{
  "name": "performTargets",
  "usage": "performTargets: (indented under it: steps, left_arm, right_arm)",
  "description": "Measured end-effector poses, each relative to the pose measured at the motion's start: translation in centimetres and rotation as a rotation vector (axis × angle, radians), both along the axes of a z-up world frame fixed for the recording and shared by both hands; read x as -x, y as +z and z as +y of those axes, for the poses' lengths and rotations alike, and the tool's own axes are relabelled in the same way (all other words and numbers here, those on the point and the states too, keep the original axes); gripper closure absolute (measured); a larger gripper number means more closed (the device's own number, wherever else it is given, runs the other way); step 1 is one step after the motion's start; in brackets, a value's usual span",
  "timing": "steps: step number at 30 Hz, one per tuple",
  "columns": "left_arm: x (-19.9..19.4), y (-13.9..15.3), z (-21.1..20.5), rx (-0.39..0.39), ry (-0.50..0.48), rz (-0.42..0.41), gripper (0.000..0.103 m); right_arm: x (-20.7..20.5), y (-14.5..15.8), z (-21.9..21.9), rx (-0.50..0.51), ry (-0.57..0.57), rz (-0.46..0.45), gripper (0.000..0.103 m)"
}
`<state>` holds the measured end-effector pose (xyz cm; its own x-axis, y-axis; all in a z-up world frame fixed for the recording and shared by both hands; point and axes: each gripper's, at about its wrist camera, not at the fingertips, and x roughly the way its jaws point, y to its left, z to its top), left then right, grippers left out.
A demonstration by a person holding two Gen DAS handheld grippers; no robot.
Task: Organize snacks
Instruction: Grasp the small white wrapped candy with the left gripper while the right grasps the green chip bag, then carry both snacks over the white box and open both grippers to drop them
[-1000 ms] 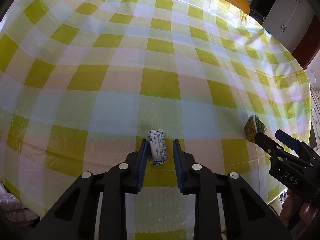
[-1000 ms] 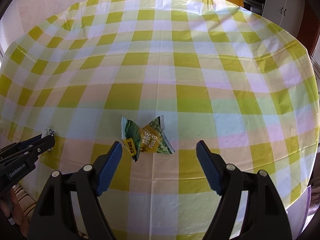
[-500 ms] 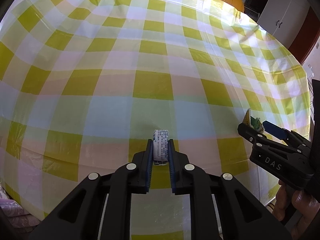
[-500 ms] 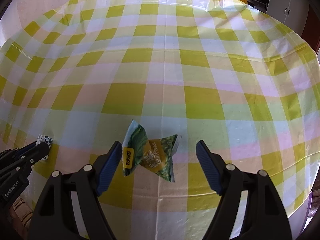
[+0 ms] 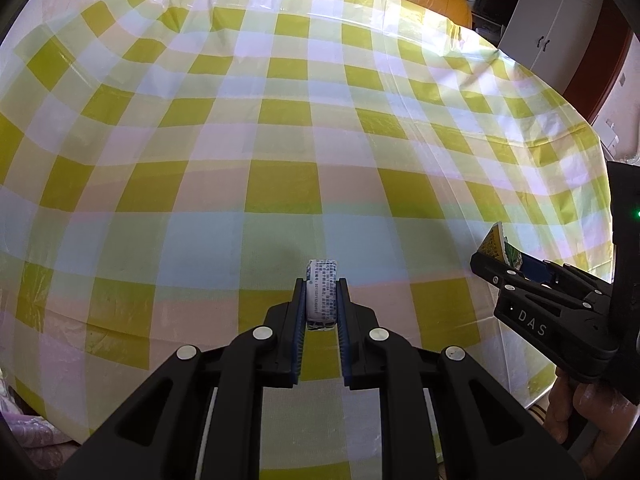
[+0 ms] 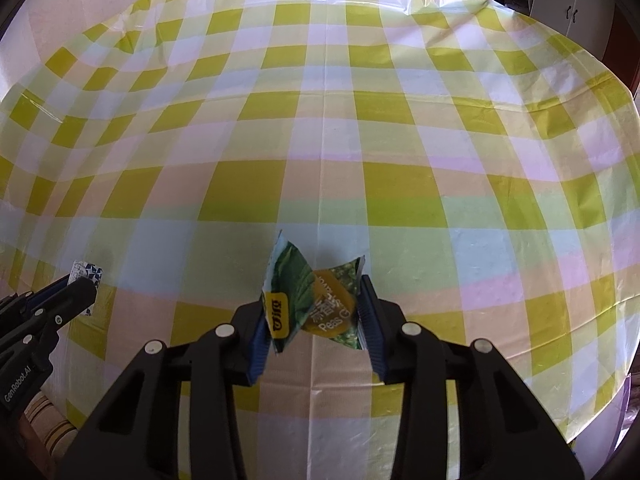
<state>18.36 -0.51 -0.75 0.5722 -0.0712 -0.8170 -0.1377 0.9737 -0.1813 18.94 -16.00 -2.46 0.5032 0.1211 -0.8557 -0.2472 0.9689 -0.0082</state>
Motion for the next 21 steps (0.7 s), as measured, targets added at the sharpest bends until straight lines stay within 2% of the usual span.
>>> performTargets:
  steps: [11, 21]
  left_arm:
    - [0.8, 1.9, -4.2, 0.011, -0.091, -0.032, 0.089]
    - [2.2, 3.5, -11.2, 0.014, -0.237, -0.06, 0.089]
  right_arm:
    - [2.9, 2.2, -5.4, -0.028, -0.093, -0.028, 0.063]
    - [6.9, 3.4, -13.4, -0.028, -0.231, -0.047, 0.063]
